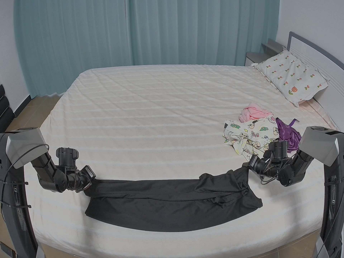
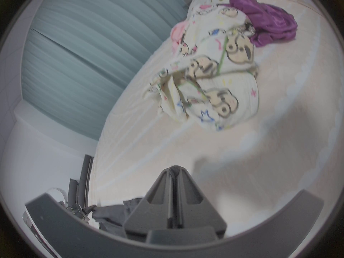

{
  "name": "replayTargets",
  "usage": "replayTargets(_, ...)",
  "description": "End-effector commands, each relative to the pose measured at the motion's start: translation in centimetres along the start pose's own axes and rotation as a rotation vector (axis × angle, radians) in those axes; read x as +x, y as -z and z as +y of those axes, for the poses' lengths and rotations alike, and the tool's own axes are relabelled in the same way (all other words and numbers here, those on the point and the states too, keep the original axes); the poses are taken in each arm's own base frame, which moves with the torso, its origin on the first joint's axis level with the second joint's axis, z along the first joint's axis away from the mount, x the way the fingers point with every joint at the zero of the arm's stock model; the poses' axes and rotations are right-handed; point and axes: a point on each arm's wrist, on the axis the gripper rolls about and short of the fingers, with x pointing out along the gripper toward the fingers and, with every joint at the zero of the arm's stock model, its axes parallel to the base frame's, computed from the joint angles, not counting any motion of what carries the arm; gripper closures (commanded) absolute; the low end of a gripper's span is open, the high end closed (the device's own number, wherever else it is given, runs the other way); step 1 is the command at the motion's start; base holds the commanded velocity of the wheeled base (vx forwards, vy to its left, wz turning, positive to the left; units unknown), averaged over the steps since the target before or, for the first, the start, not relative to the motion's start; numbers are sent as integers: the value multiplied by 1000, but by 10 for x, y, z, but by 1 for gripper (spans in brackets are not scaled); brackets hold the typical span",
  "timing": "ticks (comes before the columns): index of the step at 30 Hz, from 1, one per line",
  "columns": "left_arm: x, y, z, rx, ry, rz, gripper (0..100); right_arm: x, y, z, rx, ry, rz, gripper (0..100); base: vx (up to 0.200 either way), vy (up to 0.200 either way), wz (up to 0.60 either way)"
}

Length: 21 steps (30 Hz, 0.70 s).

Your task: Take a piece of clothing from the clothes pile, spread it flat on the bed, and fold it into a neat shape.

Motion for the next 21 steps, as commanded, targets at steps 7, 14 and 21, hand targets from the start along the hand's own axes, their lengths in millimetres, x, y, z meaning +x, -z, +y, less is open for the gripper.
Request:
replayTargets(7, 5, -5, 4, -42, -29, -33, 100, 3, -2, -5, 16, -20, -72, 100, 0, 0, 0)
replayTargets(14, 9, -5, 5, -39, -50, -47, 100, 9, -2, -12, 21, -17, -80, 100, 0, 0, 0)
replayTargets(21, 9, -3, 3, -32, -46, -43, 0, 16, -1, -14, 13, -31, -92, 0, 0, 0, 0)
